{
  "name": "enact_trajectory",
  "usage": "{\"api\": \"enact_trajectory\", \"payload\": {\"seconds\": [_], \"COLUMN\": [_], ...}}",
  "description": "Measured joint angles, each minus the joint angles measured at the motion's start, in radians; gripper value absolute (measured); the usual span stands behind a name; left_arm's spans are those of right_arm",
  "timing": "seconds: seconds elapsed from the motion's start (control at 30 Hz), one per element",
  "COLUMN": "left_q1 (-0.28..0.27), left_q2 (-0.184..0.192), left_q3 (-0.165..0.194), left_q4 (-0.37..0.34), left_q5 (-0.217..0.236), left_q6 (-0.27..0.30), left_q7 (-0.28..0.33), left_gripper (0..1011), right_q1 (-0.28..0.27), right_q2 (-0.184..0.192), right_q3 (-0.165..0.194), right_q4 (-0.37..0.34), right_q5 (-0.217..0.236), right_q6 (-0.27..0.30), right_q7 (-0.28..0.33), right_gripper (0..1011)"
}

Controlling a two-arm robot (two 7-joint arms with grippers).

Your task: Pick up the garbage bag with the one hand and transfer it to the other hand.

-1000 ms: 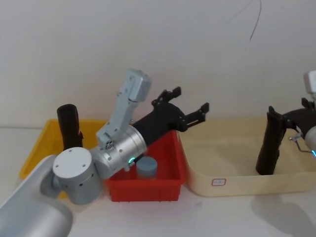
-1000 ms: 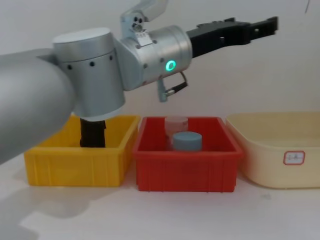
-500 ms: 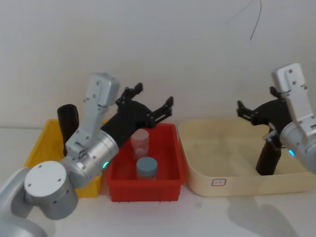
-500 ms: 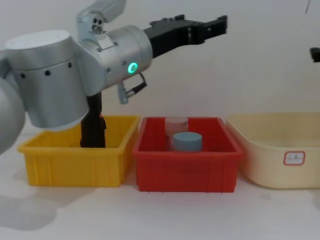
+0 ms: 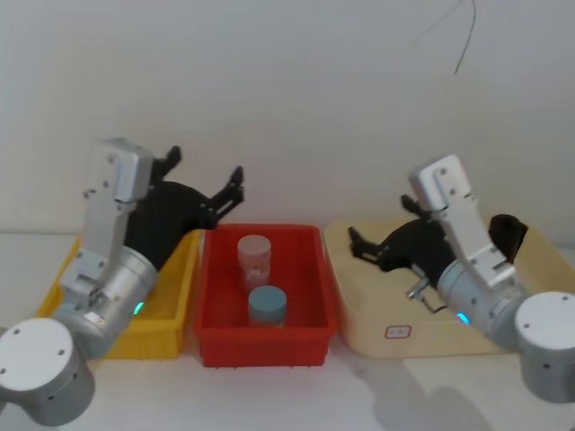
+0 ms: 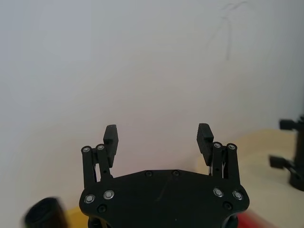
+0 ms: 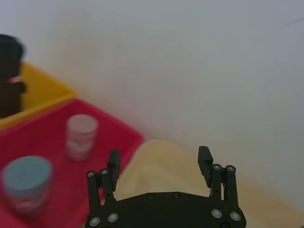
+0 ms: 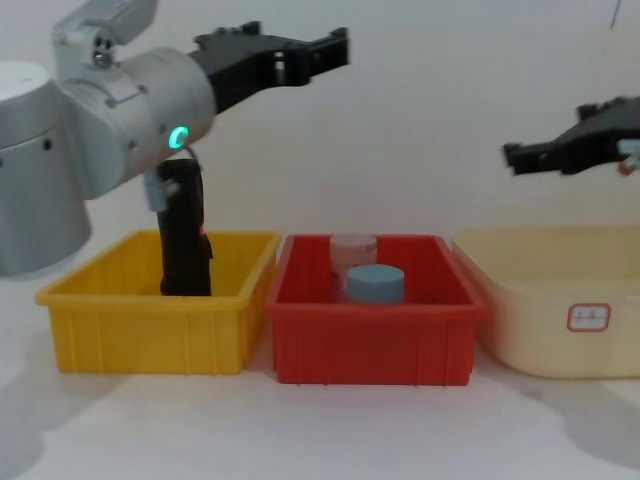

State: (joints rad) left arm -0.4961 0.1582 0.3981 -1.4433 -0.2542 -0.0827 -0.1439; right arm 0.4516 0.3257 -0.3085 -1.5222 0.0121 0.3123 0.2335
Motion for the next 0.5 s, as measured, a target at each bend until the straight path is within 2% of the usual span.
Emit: {"api": "enact_trajectory", "payload": {"seconds": [0.23,0.5], "left_q1": [0.05,0.088], "left_q2": [0.026,0.048], "left_q3": [-0.044,-0.081], "left_q4": [-0.061,-0.105], "left_q5": [0.046,0.082], "left_q6": [0.017,0.045], "left_q7": [0.082,0.142], "left_gripper": [1000,1000], "right_q1": [-0.018,-0.027], "right_q2": [-0.023,-0.043], "right_q3": [-0.036,-0.067], "right_q4": [-0.002,0.005], "right_q5": [0.013,0.032], "right_q6": [0.007,0.014], "right_q7": [0.045,0.093], "right_gripper": [1000,1000]}}
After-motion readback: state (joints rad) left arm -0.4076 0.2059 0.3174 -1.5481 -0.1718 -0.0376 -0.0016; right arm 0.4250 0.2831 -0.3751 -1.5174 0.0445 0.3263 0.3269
